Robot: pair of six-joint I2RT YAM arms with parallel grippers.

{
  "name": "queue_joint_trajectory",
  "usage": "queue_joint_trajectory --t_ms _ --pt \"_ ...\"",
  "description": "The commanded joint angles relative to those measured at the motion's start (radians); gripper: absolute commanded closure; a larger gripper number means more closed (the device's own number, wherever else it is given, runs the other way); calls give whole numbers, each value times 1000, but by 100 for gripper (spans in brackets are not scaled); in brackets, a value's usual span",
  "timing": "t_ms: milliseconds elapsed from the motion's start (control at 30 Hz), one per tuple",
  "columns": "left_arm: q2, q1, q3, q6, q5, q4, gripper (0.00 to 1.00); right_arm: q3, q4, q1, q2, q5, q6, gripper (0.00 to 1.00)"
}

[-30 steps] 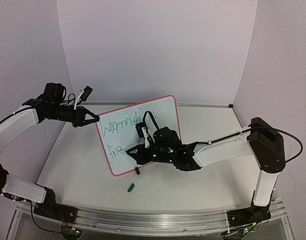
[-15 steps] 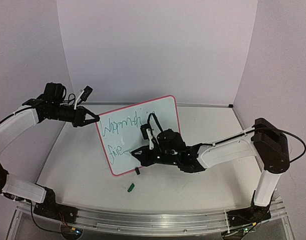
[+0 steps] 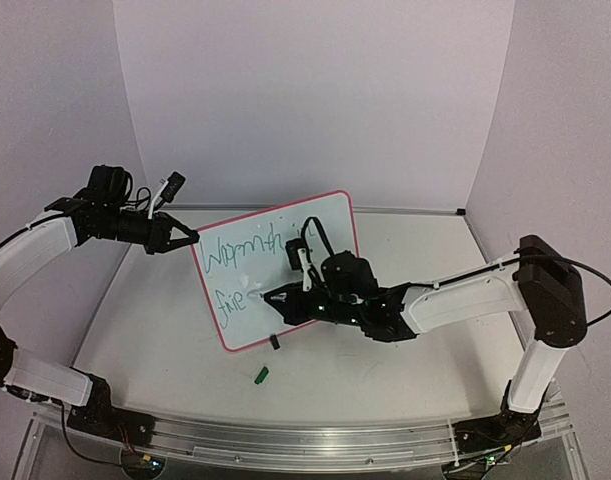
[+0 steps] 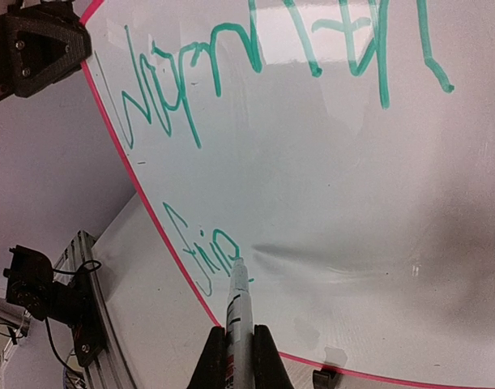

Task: Write a sentence on the whiteboard
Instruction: Write on the whiteboard with the whiteboard marker without the cap.

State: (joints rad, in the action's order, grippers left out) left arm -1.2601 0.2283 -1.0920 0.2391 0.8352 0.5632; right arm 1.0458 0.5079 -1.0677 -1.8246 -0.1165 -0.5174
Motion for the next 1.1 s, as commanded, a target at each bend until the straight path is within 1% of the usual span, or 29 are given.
queue_joint_trajectory --t_ms 0,367,600,900,1067 --pt "-45 40 10 26 -25 70 100 26 22 17 -22 4 -8 100" --pt "-48 43 9 27 -28 72 100 57 19 26 -44 -5 4 100" --pt "-49 44 9 27 -30 72 100 71 5 25 -61 -45 21 100" --pt "-48 45 8 26 -31 72 100 6 -8 26 -43 -46 -1 100" --pt "-50 46 8 28 -31 73 100 -3 -20 25 -38 -39 -3 100"
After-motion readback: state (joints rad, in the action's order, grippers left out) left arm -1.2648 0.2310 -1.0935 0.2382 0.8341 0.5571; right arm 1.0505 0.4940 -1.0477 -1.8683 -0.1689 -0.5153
